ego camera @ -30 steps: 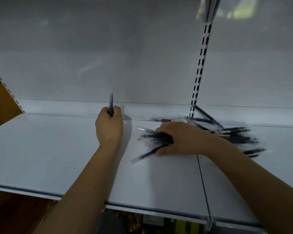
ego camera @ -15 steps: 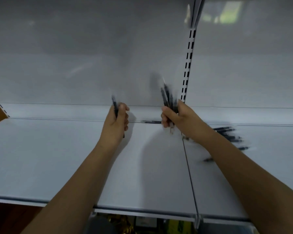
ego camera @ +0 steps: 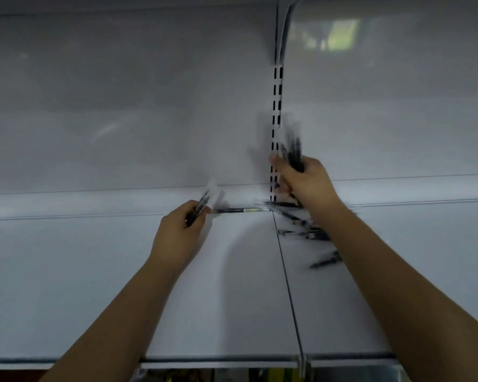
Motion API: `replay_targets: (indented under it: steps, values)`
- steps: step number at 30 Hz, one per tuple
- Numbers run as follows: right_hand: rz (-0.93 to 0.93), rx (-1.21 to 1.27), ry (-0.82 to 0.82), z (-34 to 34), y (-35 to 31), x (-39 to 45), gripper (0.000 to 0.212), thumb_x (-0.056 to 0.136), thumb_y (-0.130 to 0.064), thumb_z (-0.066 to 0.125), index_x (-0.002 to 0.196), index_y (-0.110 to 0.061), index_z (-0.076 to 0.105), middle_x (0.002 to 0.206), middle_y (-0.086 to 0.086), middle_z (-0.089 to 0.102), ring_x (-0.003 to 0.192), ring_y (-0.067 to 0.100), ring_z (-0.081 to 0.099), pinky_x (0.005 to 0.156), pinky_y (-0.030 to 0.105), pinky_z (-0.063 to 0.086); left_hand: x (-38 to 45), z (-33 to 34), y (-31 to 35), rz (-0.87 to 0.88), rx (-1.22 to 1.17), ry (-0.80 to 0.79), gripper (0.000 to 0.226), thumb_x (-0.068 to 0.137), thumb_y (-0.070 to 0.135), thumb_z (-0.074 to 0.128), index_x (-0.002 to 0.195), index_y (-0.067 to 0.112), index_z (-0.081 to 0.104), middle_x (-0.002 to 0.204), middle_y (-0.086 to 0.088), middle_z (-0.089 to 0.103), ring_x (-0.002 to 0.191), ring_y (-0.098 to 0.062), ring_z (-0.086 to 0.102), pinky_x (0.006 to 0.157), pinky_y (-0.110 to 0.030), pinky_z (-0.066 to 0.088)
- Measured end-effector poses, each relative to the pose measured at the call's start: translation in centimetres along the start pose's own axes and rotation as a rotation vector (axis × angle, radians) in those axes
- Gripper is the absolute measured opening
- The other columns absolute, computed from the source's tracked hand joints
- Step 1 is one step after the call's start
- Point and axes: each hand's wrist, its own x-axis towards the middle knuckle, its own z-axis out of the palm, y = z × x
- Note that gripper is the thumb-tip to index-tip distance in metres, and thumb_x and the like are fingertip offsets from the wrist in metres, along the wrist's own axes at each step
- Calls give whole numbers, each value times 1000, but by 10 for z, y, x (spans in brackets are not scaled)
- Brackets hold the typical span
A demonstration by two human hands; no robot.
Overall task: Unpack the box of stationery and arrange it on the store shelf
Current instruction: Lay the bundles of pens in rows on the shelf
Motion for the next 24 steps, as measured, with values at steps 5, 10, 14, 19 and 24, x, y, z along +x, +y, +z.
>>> replay_targets:
  steps: [5,10,14,19,24]
  values:
    - [-83,-306,41,-71,14,-1,47,100,-38,50,71,-4,65,64,4,69,65,17,65,71,20,49,8,23,34,385,272,-38,16,89,17,64,97,31,69,84,15,58,75,-5,52,60,-13,35]
    - [29,-21,196,-133,47,-4,10,100,-16,54,94,-14,62,70,5,56,59,16,56,73,33,55,34,87,80,785,383,-216,42,85,14,71,126,24,65,126,8,62,105,-11,62,78,-25,50]
    - [90,-37,295,-139,62,-1,12,98,-22,57,90,-17,63,67,1,50,52,12,47,65,30,53,51,124,96,835,614,-325,24,90,23,64,113,19,71,109,-1,66,96,-22,63,68,-31,46]
    - [88,-20,309,-137,70,3,11,97,-20,57,90,-14,64,68,1,52,52,11,47,59,26,52,56,114,106,854,734,-183,12,85,26,69,75,19,71,70,1,64,62,-19,59,47,-21,20]
    - [91,72,430,-149,78,13,23,97,-22,58,106,-1,65,63,0,49,49,10,46,59,26,50,53,99,126,594,678,-204,28,94,36,52,77,15,54,70,2,52,67,-18,50,54,-28,31]
